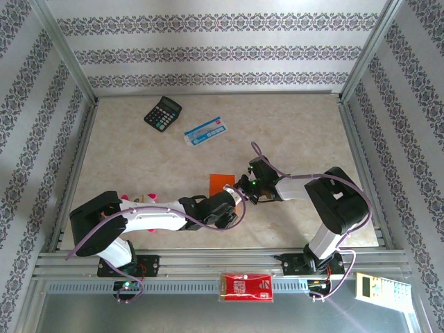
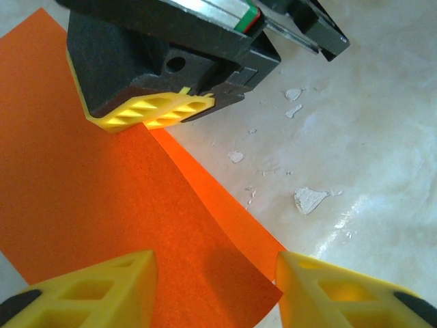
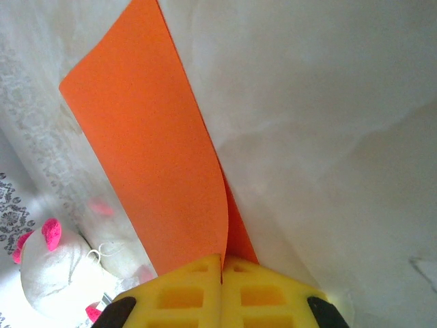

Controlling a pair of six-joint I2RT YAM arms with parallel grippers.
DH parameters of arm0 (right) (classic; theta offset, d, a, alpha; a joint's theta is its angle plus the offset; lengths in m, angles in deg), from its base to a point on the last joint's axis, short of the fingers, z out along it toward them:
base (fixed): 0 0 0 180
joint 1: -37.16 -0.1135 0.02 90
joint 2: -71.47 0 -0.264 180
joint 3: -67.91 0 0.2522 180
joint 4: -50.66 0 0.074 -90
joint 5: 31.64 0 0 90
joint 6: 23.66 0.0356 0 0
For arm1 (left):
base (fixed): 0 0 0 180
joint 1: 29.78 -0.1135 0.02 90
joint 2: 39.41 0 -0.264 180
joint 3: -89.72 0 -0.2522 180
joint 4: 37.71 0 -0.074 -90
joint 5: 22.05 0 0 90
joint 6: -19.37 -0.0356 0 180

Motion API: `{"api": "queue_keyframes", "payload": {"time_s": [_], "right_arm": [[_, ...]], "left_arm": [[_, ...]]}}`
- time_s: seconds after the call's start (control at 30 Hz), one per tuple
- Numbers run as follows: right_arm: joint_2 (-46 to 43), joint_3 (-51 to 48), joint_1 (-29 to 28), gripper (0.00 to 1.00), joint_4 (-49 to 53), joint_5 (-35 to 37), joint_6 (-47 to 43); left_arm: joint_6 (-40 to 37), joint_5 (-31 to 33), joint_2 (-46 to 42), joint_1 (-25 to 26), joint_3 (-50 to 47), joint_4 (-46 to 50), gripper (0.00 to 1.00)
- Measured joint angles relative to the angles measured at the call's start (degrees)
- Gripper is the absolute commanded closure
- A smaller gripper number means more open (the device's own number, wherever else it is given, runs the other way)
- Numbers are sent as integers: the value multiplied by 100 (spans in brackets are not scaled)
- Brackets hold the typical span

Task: Fold a paper plane with a square sheet of paper (pick it up from the middle)
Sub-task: Fold the triangle a second time at the center of the table.

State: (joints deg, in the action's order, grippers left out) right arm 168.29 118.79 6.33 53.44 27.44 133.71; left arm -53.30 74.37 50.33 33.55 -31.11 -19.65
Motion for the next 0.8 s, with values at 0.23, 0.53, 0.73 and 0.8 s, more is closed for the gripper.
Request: {"api": "queue_keyframes", "payload": {"time_s": [0.23,0.53,0.73,0.8], "right_arm": [[11,0,35,100,-2,-57,0],[26,15,37,100,0,-76,0],[44,22,63,100,-2,-138,0],[44,22,63,100,0,-140,0]], "left_arm": [[-33,-61,170,0,63,7,52],[-68,-232,350,0,247,133,42],[-87,-125,415,2,306,308,47],[-96,-74,415,2,313,350,52]]}}
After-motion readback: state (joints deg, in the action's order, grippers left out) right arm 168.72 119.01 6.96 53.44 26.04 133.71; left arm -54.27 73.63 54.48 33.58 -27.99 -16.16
